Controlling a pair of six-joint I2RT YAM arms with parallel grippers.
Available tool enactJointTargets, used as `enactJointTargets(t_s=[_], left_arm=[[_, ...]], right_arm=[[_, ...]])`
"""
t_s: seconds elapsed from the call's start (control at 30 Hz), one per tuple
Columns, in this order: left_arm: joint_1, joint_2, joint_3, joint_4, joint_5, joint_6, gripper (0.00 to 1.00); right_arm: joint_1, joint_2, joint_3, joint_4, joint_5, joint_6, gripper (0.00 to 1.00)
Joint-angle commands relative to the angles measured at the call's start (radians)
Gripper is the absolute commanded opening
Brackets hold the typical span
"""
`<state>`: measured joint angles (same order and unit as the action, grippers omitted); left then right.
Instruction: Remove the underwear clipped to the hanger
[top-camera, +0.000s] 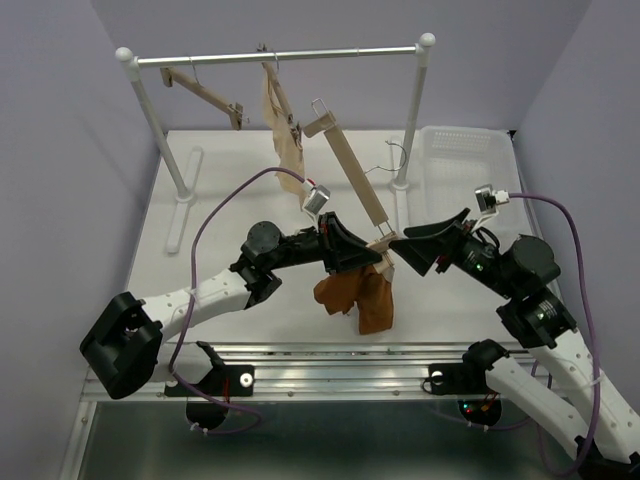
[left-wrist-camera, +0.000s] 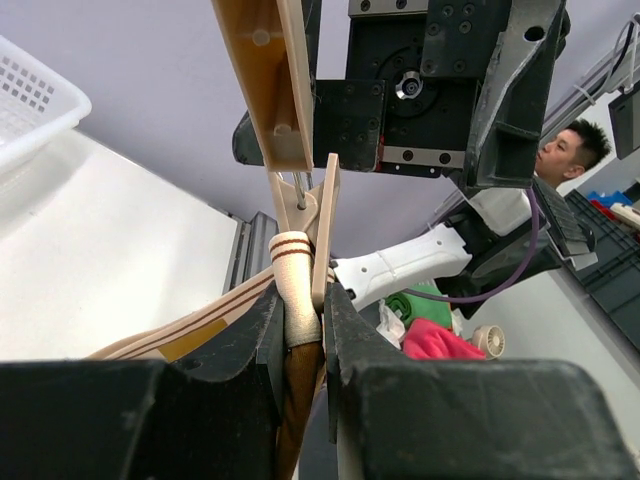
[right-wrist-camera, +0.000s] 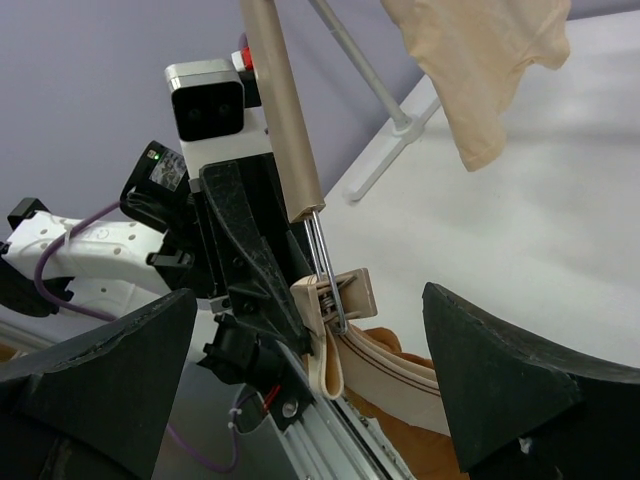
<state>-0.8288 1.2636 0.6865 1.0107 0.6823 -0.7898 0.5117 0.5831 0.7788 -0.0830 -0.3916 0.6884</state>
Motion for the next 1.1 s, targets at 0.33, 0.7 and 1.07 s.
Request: enactJointTargets(t_s=[0.33,0.7,1.07], left_arm=[[0.010,-0.052,0.002,0.109,0.005,-0.005,0.00],[0.010,-0.043,0.007,0.131,0.014,-0.023,0.00],[0.011,-0.027,0.008,0.170,0.034,-0.046,0.00]], right_arm=[[-0.001,0.084,-0.013,0.145,-0.102,0.020,0.97],[-0.001,0.049,-0.072,0.250,-0.072,0.063,0.74],[-0.001,0.069,-0.075,0.293,-0.090,0.077,0.59]])
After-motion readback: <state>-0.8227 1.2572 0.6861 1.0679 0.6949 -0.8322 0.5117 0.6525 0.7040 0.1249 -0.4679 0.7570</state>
